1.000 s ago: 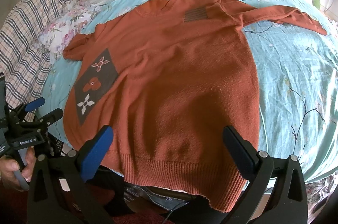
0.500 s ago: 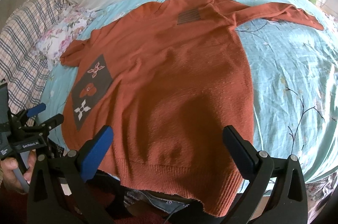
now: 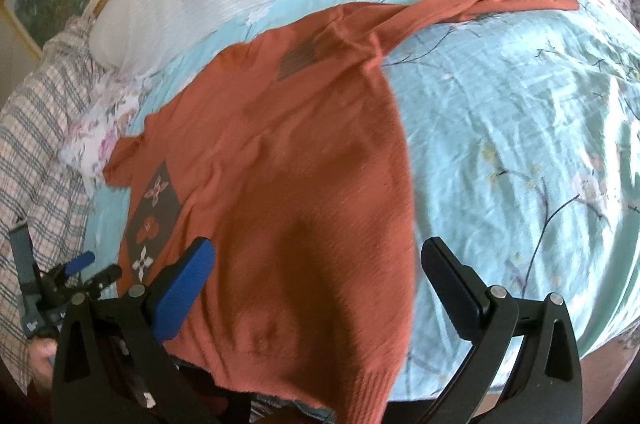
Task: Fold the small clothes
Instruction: 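Grasp the sweater sleeve cuff with the right tool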
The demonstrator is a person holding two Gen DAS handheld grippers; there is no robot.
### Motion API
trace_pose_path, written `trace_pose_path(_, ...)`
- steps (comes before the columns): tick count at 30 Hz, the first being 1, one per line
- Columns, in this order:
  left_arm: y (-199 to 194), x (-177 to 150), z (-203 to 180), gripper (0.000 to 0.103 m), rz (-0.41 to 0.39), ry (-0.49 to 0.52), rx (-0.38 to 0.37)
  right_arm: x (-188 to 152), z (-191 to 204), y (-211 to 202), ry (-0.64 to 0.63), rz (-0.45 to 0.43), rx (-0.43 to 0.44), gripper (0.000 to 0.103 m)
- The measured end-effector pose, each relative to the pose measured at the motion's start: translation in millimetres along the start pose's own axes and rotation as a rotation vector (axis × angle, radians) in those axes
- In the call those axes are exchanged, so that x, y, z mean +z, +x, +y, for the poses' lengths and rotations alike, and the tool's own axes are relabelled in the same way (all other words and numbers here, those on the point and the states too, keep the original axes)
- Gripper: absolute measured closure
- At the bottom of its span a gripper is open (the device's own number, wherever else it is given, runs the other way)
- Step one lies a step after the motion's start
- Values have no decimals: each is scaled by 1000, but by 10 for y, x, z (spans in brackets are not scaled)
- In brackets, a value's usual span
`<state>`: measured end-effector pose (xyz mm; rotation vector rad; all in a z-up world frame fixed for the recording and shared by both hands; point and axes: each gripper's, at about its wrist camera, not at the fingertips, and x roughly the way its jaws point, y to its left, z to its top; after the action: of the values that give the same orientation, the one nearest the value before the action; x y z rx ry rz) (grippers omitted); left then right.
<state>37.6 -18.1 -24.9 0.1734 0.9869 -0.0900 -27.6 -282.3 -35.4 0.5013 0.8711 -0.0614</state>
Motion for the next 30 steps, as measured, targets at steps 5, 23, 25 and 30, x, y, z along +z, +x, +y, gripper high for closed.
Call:
trace_pose_path(5,79,73,-38,1,-2,13,2,337,-339,-57,76,-71,-30,0)
trace_pose_path(23,521,206,-122,1,102,-6,-47,2667,-2292,136,413,-278,-238,15)
trace_pose_path(25,588,231,-163,1,117,-5,-55,2800,-2381,321,426,-255,-293,18)
trace_pose_path(30,705,289,-248,1,135,13,-67,3005,-2633,700,464,-162,-365,25)
